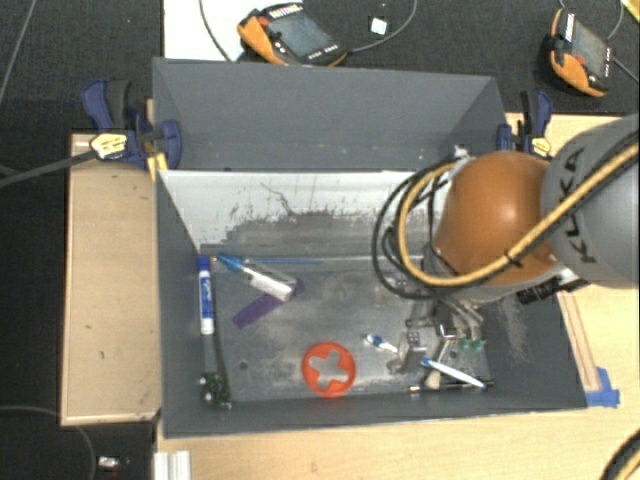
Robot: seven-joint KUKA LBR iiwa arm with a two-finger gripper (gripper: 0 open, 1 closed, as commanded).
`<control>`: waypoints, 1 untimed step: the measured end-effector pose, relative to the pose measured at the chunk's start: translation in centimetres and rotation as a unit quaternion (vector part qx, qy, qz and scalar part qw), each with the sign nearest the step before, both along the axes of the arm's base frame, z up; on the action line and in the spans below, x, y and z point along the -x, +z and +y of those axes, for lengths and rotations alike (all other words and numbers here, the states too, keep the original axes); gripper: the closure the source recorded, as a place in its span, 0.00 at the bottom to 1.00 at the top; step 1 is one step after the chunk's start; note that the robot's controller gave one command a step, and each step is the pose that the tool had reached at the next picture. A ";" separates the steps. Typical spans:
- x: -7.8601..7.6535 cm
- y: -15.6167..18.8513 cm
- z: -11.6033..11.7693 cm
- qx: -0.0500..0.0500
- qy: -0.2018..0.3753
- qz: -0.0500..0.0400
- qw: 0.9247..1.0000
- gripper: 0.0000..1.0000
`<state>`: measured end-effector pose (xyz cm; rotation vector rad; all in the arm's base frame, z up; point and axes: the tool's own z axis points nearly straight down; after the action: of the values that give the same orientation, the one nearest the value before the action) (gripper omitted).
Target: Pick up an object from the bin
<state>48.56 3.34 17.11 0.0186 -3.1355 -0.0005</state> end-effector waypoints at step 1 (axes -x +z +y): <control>-0.2 0.4 0.0 0.000 -0.001 -0.004 1.000 0.00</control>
Offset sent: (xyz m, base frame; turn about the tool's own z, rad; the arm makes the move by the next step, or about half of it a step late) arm 0.0199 -0.0897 -0.1011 0.1479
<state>48.73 3.33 17.53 0.0144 -3.1437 -0.0013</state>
